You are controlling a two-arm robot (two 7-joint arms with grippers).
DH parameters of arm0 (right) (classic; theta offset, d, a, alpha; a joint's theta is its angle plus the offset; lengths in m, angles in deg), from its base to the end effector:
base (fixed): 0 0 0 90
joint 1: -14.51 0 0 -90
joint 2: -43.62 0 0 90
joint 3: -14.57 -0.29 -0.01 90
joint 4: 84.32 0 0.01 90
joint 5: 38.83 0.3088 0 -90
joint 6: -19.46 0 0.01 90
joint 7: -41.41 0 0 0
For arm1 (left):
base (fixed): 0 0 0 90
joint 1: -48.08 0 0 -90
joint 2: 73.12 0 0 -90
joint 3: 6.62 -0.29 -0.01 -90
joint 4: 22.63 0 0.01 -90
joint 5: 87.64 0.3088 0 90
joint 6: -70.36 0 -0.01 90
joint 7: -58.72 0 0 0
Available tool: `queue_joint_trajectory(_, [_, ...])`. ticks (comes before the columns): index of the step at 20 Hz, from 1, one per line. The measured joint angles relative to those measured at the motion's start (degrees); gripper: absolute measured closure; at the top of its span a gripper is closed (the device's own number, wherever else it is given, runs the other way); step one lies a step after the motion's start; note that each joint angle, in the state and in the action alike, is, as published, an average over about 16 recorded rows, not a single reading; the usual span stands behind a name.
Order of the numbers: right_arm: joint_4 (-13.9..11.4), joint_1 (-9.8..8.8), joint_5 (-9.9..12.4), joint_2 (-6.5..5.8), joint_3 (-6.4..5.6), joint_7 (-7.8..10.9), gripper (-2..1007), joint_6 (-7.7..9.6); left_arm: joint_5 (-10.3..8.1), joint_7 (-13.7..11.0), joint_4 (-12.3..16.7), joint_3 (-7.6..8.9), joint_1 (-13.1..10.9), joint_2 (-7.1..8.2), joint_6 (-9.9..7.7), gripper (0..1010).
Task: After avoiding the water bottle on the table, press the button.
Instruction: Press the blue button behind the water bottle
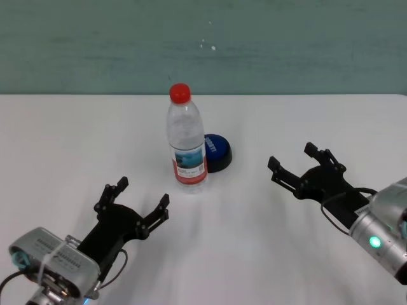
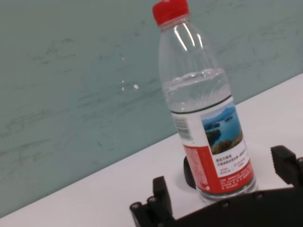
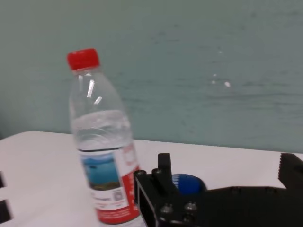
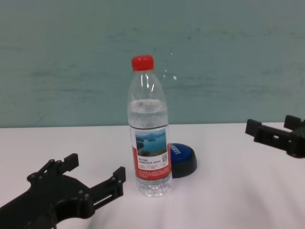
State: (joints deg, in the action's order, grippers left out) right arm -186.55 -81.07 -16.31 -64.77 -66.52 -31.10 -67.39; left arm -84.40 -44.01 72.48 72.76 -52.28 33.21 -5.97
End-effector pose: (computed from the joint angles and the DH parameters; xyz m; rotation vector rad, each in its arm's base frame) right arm 0.2953 -0.0256 -0.2667 0.0744 0.0626 -1.0470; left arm 0.2675 0.0176 -0.3289 0.1512 -0.2879 1.0774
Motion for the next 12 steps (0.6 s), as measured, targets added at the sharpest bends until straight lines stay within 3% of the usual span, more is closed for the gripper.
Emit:
queue_joint_trajectory(6, [-4.22,-1.83,0.74,-4.82,0.00,2.15,1,1.77,0.00,0.00,0.00,0.00,0.00,0.00,0.00,10])
queue_joint_trajectory(12, [-6.56,-2.96,-0.98,-8.05,1.65,2.39,1,2.38,0.00,0.00,0.00,0.00,0.00,0.00,0.00,10])
